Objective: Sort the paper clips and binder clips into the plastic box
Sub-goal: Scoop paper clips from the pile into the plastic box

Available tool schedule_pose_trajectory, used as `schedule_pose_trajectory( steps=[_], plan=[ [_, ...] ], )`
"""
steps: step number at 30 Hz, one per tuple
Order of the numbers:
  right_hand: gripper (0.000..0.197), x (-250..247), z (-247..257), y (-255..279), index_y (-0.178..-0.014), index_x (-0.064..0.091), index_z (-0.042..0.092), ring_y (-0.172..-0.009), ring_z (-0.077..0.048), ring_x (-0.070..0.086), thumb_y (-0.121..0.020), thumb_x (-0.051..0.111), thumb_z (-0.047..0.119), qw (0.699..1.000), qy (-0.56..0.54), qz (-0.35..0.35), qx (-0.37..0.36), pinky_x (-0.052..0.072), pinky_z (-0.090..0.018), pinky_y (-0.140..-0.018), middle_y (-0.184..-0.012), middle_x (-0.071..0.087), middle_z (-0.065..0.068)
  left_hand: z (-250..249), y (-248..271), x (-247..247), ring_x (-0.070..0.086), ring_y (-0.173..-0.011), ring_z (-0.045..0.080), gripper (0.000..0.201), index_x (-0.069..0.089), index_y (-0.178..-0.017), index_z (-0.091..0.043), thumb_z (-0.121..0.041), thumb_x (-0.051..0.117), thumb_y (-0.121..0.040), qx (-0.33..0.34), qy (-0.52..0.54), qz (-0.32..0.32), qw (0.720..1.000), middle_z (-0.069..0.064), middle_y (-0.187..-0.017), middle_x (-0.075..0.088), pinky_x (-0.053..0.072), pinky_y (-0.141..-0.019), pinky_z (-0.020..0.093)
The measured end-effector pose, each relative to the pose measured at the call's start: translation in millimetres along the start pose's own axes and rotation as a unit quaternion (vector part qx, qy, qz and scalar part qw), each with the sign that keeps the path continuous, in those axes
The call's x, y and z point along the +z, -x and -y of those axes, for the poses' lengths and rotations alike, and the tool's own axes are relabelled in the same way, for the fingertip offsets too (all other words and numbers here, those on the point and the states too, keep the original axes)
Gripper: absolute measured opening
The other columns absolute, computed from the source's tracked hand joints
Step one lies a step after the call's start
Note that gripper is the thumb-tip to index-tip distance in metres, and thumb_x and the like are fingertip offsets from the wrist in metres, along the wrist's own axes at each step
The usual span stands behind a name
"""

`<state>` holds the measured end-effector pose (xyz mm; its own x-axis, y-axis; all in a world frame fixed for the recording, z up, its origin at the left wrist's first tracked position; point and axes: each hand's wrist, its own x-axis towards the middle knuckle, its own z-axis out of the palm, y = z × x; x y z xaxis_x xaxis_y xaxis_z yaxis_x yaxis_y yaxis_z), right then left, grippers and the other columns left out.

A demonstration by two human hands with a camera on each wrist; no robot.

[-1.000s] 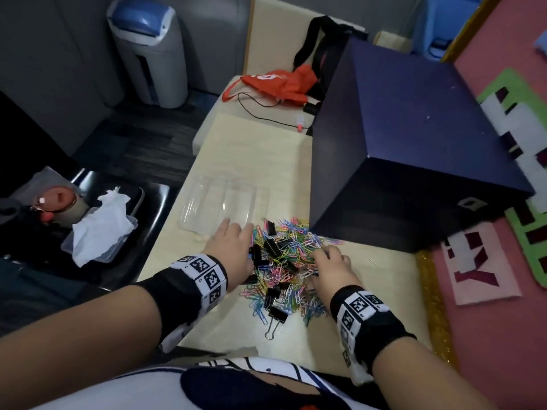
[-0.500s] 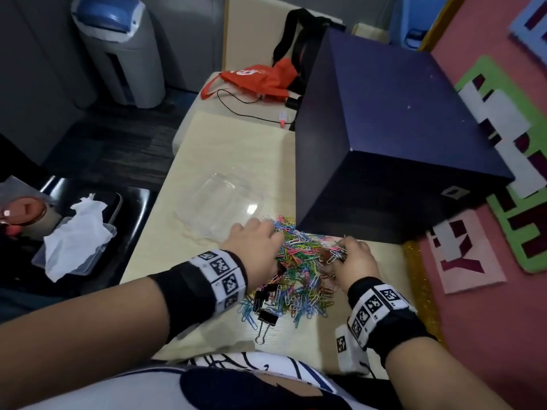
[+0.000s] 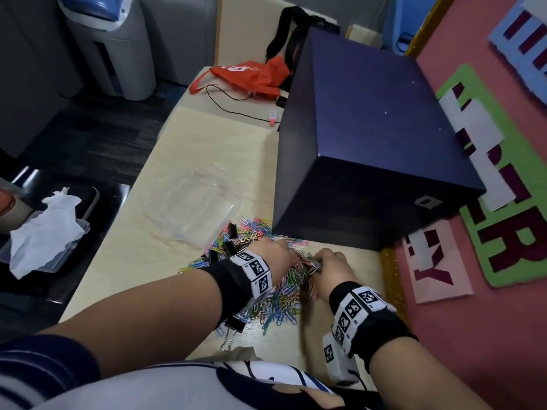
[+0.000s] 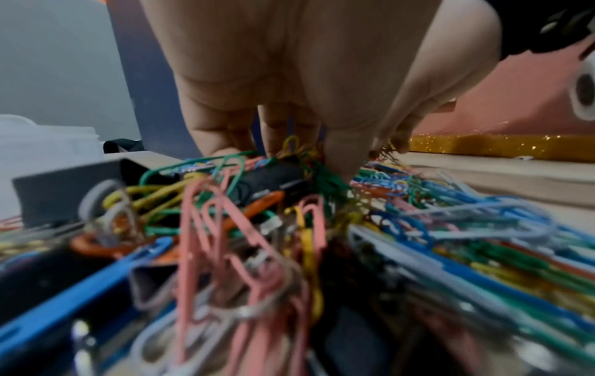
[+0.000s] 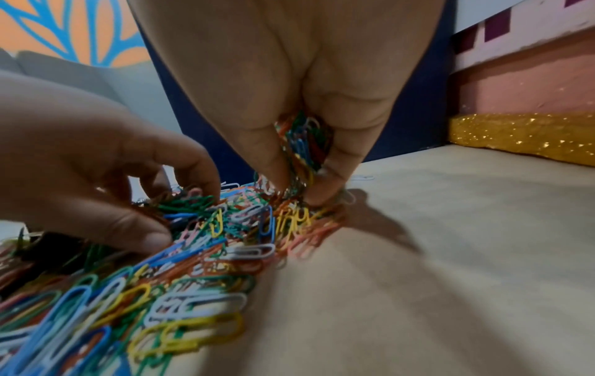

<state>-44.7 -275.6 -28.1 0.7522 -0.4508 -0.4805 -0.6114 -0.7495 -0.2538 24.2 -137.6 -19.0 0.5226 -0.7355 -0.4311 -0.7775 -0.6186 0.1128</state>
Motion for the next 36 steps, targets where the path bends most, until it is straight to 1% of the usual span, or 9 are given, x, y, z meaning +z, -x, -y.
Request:
schedule_pose_trajectory(
  steps=[3, 5, 10, 14, 19, 24, 28, 32, 36],
  plan=[
    [0.053, 6.5, 2.3, 2.5, -0.136, 0.04, 0.032, -0.117, -0.03, 0.049, -0.087, 0.058, 0.022, 0.999, 0.02, 0.029, -0.017, 0.044, -0.035, -0.1, -0.133, 0.035, -0.005, 5.0, -1.1, -3.2, 0.06, -0.102, 0.036, 0.035, 0.051, -0.123, -0.007, 0.001, 0.047, -0.088, 0.025, -0.009, -0.003, 1.0, 0.017, -0.116, 0.055, 0.051, -0.08, 0.041],
    [0.057, 9.8, 6.4, 4.7, -0.139, 0.037, 0.033, -0.126, -0.029, 0.038, -0.087, 0.059, 0.028, 0.997, 0.056, 0.037, -0.03, 0.039, -0.035, -0.105, -0.136, 0.032, -0.005, 9.8, -0.9, -4.9, 0.061, -0.1, 0.034, 0.035, 0.053, -0.122, -0.007, 0.001, 0.046, -0.089, 0.031, 0.003, -0.01, 0.999, 0.016, -0.114, 0.056, 0.051, -0.08, 0.04],
    [0.048, 14.4, 14.1, 8.8, -0.132, 0.044, 0.023, -0.118, -0.032, 0.042, -0.086, 0.046, 0.01, 0.996, 0.081, 0.029, -0.031, 0.04, -0.033, -0.097, -0.13, 0.036, -0.008, 24.1, 0.8, -6.3, 0.06, -0.1, 0.033, 0.022, 0.056, -0.11, -0.006, -0.009, 0.054, -0.089, 0.022, 0.058, -0.051, 0.997, 0.016, -0.11, 0.059, 0.049, -0.079, 0.039],
    [0.046, 10.1, 20.7, 9.5, -0.129, 0.049, 0.022, -0.112, -0.034, 0.052, -0.088, 0.041, 0.003, 0.997, 0.076, 0.01, -0.017, 0.043, -0.033, -0.093, -0.126, 0.043, -0.01, 36.2, 6.0, -9.0, 0.057, -0.105, 0.033, 0.03, 0.056, -0.116, -0.01, -0.023, 0.061, -0.089, -0.003, 0.136, -0.084, 0.987, 0.013, -0.113, 0.059, 0.048, -0.085, 0.04],
    [0.038, 1.2, 31.0, 7.9, -0.121, 0.054, 0.02, -0.106, -0.029, 0.056, -0.088, 0.046, 0.002, 0.997, 0.082, 0.0, 0.016, 0.043, -0.028, -0.086, -0.123, 0.047, -0.009, 58.7, 23.4, -20.3, 0.057, -0.109, 0.025, 0.038, 0.056, -0.125, -0.018, -0.032, 0.062, -0.09, -0.021, 0.189, -0.175, 0.966, 0.006, -0.119, 0.061, 0.046, -0.092, 0.034],
    [0.034, -9.0, 56.9, 7.3, -0.119, 0.055, 0.017, -0.109, -0.025, 0.054, -0.087, 0.052, 0.005, 0.992, 0.125, 0.02, 0.022, 0.045, -0.027, -0.089, -0.126, 0.048, -0.01, 97.1, 47.3, -31.3, 0.059, -0.103, 0.022, 0.034, 0.061, -0.117, -0.018, -0.034, 0.064, -0.088, -0.073, 0.225, -0.23, 0.944, 0.004, -0.113, 0.064, 0.045, -0.086, 0.029],
    [0.034, -11.2, 80.5, 5.4, -0.12, 0.053, 0.017, -0.112, -0.024, 0.054, -0.087, 0.054, 0.008, 0.989, 0.148, 0.028, 0.009, 0.044, -0.027, -0.091, -0.127, 0.047, -0.011, 142.5, 58.3, -31.2, 0.06, -0.101, 0.024, 0.03, 0.064, -0.112, -0.017, -0.03, 0.068, -0.085, -0.153, 0.247, -0.248, 0.924, 0.006, -0.11, 0.067, 0.043, -0.083, 0.027],
    [0.037, -8.0, 91.7, 5.0, -0.123, 0.052, 0.015, -0.115, -0.024, 0.054, -0.088, 0.058, 0.009, 0.987, 0.157, 0.037, 0.007, 0.044, -0.027, -0.092, -0.131, 0.045, -0.011, 186.3, 59.4, -24.2, 0.06, -0.103, 0.027, 0.033, 0.063, -0.112, -0.015, -0.031, 0.069, -0.083, -0.231, 0.237, -0.228, 0.916, 0.008, -0.111, 0.066, 0.043, -0.083, 0.028],
    [0.04, -7.0, 93.5, 3.3, -0.127, 0.05, 0.014, -0.116, -0.026, 0.053, -0.088, 0.055, 0.007, 0.986, 0.159, 0.048, 0.02, 0.045, -0.029, -0.093, -0.131, 0.044, -0.012, 204.3, 53.4, -17.0, 0.055, -0.114, 0.025, 0.046, 0.053, -0.13, -0.021, -0.035, 0.064, -0.087, -0.25, 0.203, -0.13, 0.938, 0.007, -0.127, 0.057, 0.043, -0.092, 0.032]
  ],
)
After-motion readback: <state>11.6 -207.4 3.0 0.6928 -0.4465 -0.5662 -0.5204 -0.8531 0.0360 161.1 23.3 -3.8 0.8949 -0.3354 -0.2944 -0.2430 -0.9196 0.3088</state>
